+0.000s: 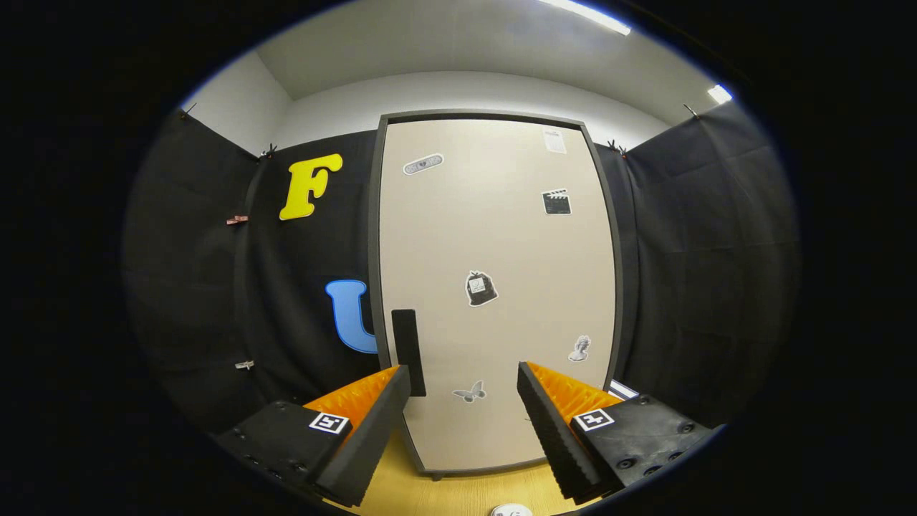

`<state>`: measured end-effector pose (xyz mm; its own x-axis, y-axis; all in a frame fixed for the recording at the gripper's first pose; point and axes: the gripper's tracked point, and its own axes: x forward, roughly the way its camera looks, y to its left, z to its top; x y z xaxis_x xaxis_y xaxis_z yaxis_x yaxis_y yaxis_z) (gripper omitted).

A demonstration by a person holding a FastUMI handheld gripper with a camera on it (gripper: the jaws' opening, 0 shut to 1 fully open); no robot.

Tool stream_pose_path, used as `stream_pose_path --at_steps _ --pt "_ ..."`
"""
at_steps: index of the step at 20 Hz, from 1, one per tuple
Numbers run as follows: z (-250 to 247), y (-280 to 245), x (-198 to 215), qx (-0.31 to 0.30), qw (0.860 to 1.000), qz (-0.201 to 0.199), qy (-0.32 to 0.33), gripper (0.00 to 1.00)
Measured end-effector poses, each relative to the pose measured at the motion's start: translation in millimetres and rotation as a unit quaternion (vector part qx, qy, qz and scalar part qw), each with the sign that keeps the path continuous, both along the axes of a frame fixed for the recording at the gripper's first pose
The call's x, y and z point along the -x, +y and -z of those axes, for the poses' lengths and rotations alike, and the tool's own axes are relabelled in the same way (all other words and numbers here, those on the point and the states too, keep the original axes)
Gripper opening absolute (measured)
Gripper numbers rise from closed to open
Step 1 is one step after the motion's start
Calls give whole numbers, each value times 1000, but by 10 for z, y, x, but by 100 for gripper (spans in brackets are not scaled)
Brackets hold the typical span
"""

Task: Open the shoe cabinet door, grab the shoes and put them into the shoe cabinet, then close the shoe cabinet door.

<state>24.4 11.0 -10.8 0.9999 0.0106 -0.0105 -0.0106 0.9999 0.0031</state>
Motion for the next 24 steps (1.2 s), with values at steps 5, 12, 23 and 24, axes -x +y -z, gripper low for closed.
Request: stream_pose_path --at_steps 5,12,23,24 --pt "105 247 -278 2 1000 -15 5 97" --pt "341 613 -831 2 1000 -17 13 97" --pt "563 634 -1340 0 1000 6 27 81" --pt "570 637 -1353 1 1000 7 28 77"
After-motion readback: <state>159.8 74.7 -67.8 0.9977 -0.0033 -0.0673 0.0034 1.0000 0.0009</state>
